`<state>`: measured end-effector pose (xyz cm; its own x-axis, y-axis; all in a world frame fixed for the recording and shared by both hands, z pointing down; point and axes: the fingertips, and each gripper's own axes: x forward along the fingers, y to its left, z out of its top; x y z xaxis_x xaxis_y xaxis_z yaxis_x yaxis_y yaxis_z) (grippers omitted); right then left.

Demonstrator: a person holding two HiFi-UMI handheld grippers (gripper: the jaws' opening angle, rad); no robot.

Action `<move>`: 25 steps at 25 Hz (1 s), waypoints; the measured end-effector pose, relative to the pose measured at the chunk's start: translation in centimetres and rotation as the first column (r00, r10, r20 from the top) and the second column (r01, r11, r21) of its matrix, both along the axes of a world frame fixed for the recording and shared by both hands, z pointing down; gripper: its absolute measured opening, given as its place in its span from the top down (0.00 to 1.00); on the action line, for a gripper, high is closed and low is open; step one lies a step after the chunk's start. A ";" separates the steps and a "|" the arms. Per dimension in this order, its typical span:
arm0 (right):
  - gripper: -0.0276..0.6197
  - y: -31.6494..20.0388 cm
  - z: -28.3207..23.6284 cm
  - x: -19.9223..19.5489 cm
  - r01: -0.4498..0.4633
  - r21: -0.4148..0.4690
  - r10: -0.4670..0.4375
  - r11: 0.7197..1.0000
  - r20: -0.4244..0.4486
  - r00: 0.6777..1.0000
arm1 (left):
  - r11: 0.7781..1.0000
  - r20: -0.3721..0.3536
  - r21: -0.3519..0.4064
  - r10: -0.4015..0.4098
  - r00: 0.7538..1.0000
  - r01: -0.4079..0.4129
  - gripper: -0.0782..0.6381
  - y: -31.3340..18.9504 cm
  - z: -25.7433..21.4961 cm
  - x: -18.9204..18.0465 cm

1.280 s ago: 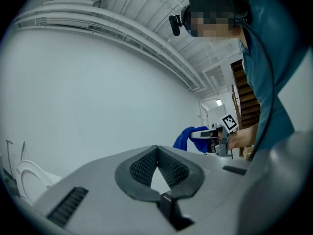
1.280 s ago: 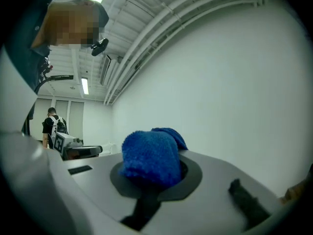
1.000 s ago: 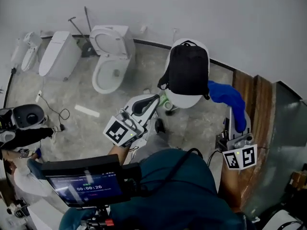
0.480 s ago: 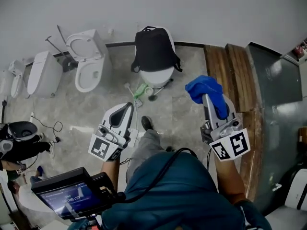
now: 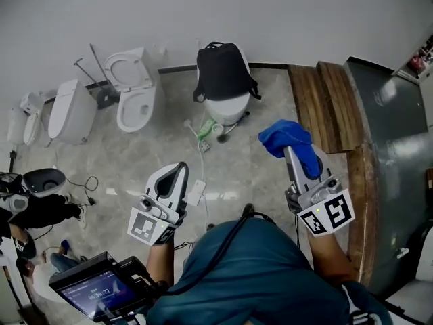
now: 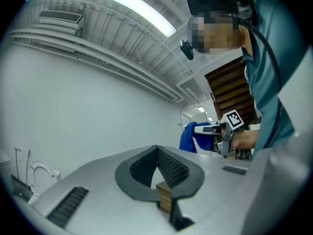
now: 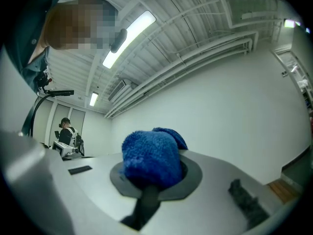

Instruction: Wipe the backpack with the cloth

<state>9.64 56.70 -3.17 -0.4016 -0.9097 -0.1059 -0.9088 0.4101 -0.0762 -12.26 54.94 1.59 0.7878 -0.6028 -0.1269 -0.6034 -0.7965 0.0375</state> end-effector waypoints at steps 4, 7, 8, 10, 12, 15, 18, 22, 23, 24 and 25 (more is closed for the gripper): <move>0.93 2.4 0.4 -2.2 -0.041 -0.011 0.041 0.999 -0.010 0.999 | 0.999 -0.003 -0.010 0.042 0.999 -0.042 0.89 2.2 0.0 -2.3; 0.93 4.5 0.3 -4.2 -0.075 -0.017 0.075 0.997 0.001 0.997 | 0.997 -0.005 -0.016 0.074 0.997 -0.074 0.89 4.3 -0.1 -4.7; 0.93 5.1 0.2 -4.8 -0.087 -0.016 0.087 0.996 0.003 0.996 | 0.996 -0.007 -0.020 0.082 0.997 -0.082 0.89 4.8 0.0 -5.6; 0.93 6.5 0.0 -6.1 -0.108 -0.011 0.108 0.994 0.003 0.994 | 0.994 -0.011 -0.028 0.102 0.995 -0.102 0.89 5.9 0.4 -7.1; 0.93 8.1 0.0 -7.4 -0.125 -0.005 0.125 0.992 0.005 0.992 | 0.992 -0.010 -0.027 0.127 0.992 -0.127 0.89 7.1 0.9 -8.3; 0.93 10.5 0.1 -9.0 -0.137 -0.005 0.137 0.991 -0.007 0.991 | 0.987 -0.011 -0.014 0.158 0.987 -0.158 0.89 8.7 1.0 -9.5; 0.93 12.3 0.2 -9.8 -0.145 -0.013 0.144 0.989 -0.040 0.989 | 0.986 -0.013 -0.005 0.165 0.986 -0.165 0.89 10.1 0.7 -9.8; 0.93 13.2 0.0 -9.3 -0.140 -0.019 0.139 0.990 -0.044 0.989 | 0.987 -0.005 0.001 0.158 0.987 -0.158 0.89 11.3 0.4 -9.4; 0.93 13.4 0.0 -9.1 -0.137 -0.019 0.136 0.990 -0.042 0.990 | 0.988 -0.003 -0.001 0.153 0.988 -0.153 0.89 11.5 0.4 -9.3; 0.93 13.8 0.0 -9.0 -0.135 -0.021 0.134 0.991 -0.041 0.990 | 0.989 -0.005 -0.004 0.148 0.989 -0.148 0.89 11.9 0.4 -9.2; 0.93 14.1 0.0 -8.8 -0.132 -0.023 0.131 0.991 -0.042 0.990 | 0.990 -0.011 -0.010 0.144 0.990 -0.144 0.89 12.3 0.5 -9.1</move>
